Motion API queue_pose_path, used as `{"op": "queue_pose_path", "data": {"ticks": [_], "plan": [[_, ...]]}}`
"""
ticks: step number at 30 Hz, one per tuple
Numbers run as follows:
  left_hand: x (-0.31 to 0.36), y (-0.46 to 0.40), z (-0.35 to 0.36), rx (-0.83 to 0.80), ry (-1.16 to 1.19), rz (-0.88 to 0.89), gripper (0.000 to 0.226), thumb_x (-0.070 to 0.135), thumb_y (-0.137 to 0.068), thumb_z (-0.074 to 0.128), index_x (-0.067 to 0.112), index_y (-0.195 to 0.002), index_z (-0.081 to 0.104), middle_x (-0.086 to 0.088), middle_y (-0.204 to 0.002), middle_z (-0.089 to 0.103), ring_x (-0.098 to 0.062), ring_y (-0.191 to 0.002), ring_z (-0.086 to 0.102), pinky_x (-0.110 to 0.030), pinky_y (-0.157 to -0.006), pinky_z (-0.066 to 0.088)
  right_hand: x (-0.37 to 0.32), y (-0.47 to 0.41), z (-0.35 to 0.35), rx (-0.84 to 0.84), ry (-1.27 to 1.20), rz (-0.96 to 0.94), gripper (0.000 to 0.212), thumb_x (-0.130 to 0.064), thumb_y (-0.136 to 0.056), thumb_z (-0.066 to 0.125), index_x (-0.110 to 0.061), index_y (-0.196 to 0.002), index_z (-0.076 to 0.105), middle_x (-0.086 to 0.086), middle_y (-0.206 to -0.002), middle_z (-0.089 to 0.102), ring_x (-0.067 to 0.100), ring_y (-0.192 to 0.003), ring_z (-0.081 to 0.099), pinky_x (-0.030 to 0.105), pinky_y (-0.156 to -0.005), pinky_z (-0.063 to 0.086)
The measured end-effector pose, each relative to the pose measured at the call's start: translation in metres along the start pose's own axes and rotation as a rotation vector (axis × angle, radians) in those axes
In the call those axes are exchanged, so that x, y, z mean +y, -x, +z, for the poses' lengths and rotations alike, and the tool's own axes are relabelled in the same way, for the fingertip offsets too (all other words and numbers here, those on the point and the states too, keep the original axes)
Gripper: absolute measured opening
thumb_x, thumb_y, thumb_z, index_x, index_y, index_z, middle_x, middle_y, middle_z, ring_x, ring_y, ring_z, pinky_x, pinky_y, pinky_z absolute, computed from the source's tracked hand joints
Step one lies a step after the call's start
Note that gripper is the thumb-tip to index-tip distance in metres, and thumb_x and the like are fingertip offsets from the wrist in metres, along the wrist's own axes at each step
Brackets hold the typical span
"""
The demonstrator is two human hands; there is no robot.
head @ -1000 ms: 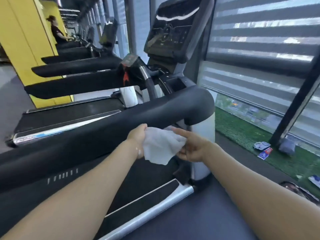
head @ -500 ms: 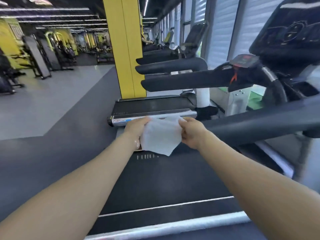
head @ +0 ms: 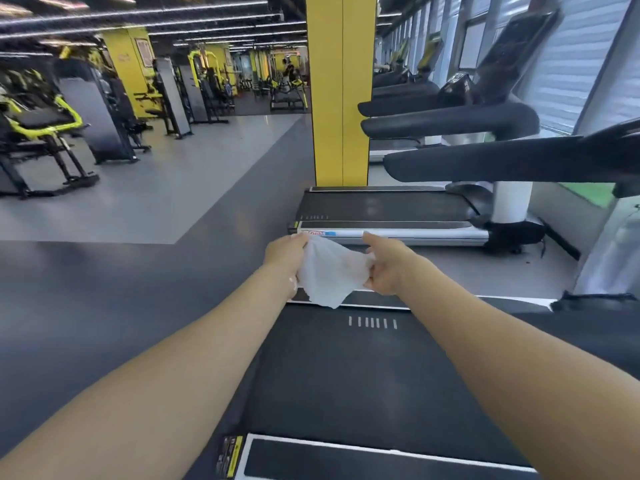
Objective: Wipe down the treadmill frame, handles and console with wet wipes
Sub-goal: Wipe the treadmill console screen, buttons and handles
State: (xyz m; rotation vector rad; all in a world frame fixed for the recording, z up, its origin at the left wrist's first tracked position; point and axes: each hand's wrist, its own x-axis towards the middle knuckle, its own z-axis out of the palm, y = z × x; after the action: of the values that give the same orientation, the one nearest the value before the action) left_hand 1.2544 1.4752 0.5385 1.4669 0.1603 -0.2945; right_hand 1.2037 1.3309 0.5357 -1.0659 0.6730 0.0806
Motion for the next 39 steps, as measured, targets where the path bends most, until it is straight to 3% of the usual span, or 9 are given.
{"op": "queue_pose_path", "data": {"ticks": [3,6,9,16,24,28,33,36,39], "plan": [[0.019,-0.043,-0.022,0.106,-0.035,0.045,0.01,0.001,-0.09,0.052,0.008,-0.092,0.059,-0.012,-0.097,0.059,-0.025,-0.082,0.053,-0.032,-0.07,0.046,-0.015,-0.025,0.036,-0.135,0.063,-0.033,0.006,-0.008,-0.091,0.06,-0.011,-0.091,0.055,0.01,-0.088,0.063,0.021,-0.074,0.062,0.033,-0.06,0.054],[0.036,-0.079,-0.041,0.133,-0.09,0.126,0.023,0.001,-0.091,0.05,0.017,-0.106,0.043,-0.008,-0.106,0.053,-0.024,-0.09,0.052,-0.036,-0.082,0.049,-0.031,-0.056,0.061,-0.16,0.151,-0.096,0.023,0.009,-0.083,0.062,-0.01,-0.095,0.058,0.009,-0.088,0.065,0.02,-0.076,0.064,0.029,-0.066,0.056],[0.048,-0.109,-0.055,0.009,-0.192,0.157,0.025,-0.002,-0.09,0.047,0.016,-0.105,0.054,-0.004,-0.092,0.057,-0.018,-0.077,0.055,-0.029,-0.066,0.047,-0.043,-0.081,0.084,-0.117,0.331,-0.164,0.03,0.016,-0.078,0.063,0.0,-0.104,0.063,0.011,-0.086,0.065,0.019,-0.073,0.063,0.024,-0.062,0.055],[0.067,-0.197,-0.082,-0.259,-0.439,0.209,0.013,0.006,-0.082,0.07,0.02,-0.081,0.068,-0.008,-0.098,0.068,-0.023,-0.092,0.061,-0.034,-0.085,0.05,-0.057,-0.131,0.122,0.226,0.7,-0.401,0.023,-0.001,-0.078,0.074,-0.002,-0.1,0.07,0.013,-0.088,0.063,0.025,-0.079,0.057,0.036,-0.083,0.053],[0.091,-0.253,-0.043,-0.488,-0.712,0.458,0.012,0.02,-0.082,0.073,0.014,-0.092,0.07,-0.007,-0.1,0.065,-0.017,-0.083,0.055,-0.024,-0.065,0.041,-0.086,-0.132,0.12,0.52,0.909,-0.438,0.011,-0.018,-0.085,0.07,-0.012,-0.093,0.066,-0.001,-0.067,0.051,0.015,-0.064,0.048,0.021,-0.06,0.04],[0.098,-0.264,-0.008,-0.644,-0.833,0.552,0.013,0.025,-0.081,0.073,0.015,-0.088,0.07,-0.003,-0.096,0.059,-0.014,-0.075,0.052,-0.021,-0.055,0.037,-0.101,-0.139,0.101,0.578,1.176,-0.289,0.025,-0.018,-0.086,0.066,-0.016,-0.11,0.069,0.003,-0.105,0.061,0.025,-0.11,0.053,0.029,-0.095,0.043],[0.101,-0.281,0.041,-0.883,-0.878,0.601,0.004,0.02,-0.086,0.065,0.017,-0.088,0.065,0.004,-0.083,0.062,-0.011,-0.073,0.053,-0.021,-0.06,0.041,-0.105,-0.166,0.08,0.373,1.008,-0.287,0.034,-0.006,-0.075,0.072,-0.01,-0.109,0.066,0.007,-0.111,0.065,0.026,-0.108,0.058,0.04,-0.098,0.045],[0.095,-0.301,0.08,-0.976,-0.911,0.613,0.008,0.02,-0.085,0.066,0.024,-0.079,0.063,0.007,-0.081,0.062,-0.01,-0.072,0.054,-0.023,-0.065,0.044,-0.112,-0.187,0.055,0.357,0.911,-0.34,0.028,-0.02,-0.075,0.075,-0.003,-0.095,0.069,0.025,-0.102,0.063,0.025,-0.081,0.055,0.049,-0.098,0.043],[0.088,-0.326,0.13,-1.044,-0.827,0.499,0.01,0.019,-0.082,0.071,0.023,-0.077,0.064,0.003,-0.077,0.063,-0.012,-0.069,0.054,-0.027,-0.068,0.046,-0.133,-0.212,0.013,0.256,0.72,-0.357,0.014,-0.016,-0.086,0.067,-0.008,-0.076,0.064,0.008,-0.072,0.059,0.011,-0.066,0.051,0.025,-0.068,0.046]]}}
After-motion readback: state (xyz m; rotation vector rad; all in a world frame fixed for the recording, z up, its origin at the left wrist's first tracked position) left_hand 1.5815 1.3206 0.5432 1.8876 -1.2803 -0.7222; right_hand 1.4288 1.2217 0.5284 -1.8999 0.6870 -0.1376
